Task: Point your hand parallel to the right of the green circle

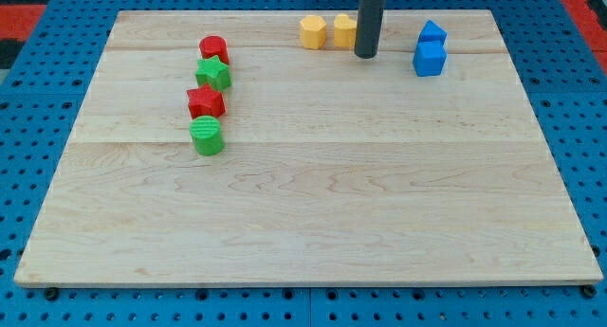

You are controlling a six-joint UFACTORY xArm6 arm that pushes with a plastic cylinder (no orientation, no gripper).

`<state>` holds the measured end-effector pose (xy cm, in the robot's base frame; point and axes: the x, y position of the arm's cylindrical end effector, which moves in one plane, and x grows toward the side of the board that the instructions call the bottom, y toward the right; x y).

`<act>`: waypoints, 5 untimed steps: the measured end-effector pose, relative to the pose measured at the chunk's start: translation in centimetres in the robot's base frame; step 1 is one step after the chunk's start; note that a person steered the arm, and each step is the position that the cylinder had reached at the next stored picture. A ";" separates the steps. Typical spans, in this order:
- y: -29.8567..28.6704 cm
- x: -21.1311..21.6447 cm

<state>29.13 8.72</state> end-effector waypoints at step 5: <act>-12.8 18.4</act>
<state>47.58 -4.13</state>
